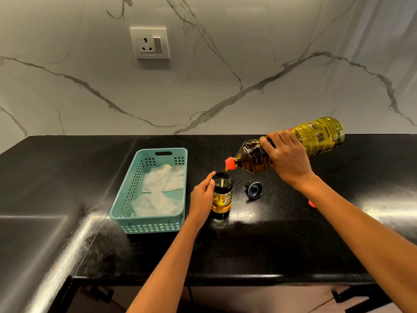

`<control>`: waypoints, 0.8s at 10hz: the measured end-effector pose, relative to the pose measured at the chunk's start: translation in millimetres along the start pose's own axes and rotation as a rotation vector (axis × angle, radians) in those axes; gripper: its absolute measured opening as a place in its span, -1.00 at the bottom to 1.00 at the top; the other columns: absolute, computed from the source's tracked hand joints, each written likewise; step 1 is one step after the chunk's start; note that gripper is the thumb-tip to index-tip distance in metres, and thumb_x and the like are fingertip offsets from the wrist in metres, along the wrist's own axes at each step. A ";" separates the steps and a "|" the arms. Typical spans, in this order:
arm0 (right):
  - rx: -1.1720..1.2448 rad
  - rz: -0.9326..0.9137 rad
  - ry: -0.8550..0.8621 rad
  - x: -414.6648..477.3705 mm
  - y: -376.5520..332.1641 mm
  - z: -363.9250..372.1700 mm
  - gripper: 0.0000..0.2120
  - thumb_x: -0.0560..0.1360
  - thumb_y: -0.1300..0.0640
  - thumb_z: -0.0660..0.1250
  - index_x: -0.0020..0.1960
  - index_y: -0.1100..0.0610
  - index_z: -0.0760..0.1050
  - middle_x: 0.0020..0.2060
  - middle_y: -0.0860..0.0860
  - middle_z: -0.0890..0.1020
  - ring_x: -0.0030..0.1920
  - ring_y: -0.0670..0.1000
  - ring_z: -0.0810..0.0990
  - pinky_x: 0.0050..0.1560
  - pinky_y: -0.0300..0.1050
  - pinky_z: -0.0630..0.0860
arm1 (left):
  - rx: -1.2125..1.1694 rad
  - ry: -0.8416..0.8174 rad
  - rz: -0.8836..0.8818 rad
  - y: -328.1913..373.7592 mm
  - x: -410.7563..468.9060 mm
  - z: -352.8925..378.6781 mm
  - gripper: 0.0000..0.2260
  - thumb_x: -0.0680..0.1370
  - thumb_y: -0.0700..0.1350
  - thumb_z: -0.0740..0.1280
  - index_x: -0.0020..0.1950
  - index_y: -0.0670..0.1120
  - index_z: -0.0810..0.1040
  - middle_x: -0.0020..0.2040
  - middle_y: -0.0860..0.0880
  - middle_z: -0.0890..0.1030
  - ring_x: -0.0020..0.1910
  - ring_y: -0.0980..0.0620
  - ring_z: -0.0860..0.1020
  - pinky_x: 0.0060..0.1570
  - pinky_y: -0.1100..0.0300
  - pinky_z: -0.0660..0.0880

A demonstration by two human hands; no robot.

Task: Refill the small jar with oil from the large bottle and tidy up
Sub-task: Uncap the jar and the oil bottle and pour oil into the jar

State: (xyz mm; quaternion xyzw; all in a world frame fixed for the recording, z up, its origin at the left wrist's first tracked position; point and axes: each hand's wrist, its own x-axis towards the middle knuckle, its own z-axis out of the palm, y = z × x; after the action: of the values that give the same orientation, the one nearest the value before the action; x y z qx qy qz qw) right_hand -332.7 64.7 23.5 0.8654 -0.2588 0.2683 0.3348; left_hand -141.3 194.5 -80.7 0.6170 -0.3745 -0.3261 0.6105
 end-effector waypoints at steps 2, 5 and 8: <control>-0.003 -0.015 0.012 0.2 0.1 1.0 -0.41 0.20 0.29 0.54 0.15 0.23 0.38 -0.04 0.22 0.57 -0.02 0.22 0.54 0.07 0.06 0.48 | -0.004 0.006 -0.001 -0.6 0.3 0.7 -0.70 0.61 -0.14 0.16 0.33 -0.03 0.44 0.25 -0.03 0.54 0.25 0.09 0.46 0.30 0.07 0.37; -0.006 -0.029 0.016 2.1 -1.0 2.4 -0.42 0.19 0.28 0.55 0.14 0.22 0.39 -0.03 0.22 0.57 -0.02 0.22 0.54 0.07 0.07 0.48 | -0.008 0.009 0.005 -2.2 0.5 0.9 -0.70 0.61 -0.14 0.16 0.33 -0.02 0.44 0.25 -0.02 0.53 0.23 0.11 0.46 0.26 0.12 0.39; 0.005 -0.029 0.025 3.6 -1.1 3.5 -0.43 0.21 0.28 0.53 0.15 0.22 0.38 -0.04 0.22 0.57 -0.02 0.22 0.54 0.08 0.07 0.48 | -0.019 0.015 0.003 -4.4 1.2 1.7 -0.71 0.61 -0.14 0.16 0.33 -0.01 0.44 0.22 0.00 0.54 0.20 0.12 0.48 0.22 0.16 0.40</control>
State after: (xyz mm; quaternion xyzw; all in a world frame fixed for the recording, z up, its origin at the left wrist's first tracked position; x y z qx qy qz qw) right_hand -328.4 62.0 23.1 0.8666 -0.2413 0.2746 0.3397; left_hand -141.9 192.6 -85.1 0.6130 -0.3680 -0.3242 0.6195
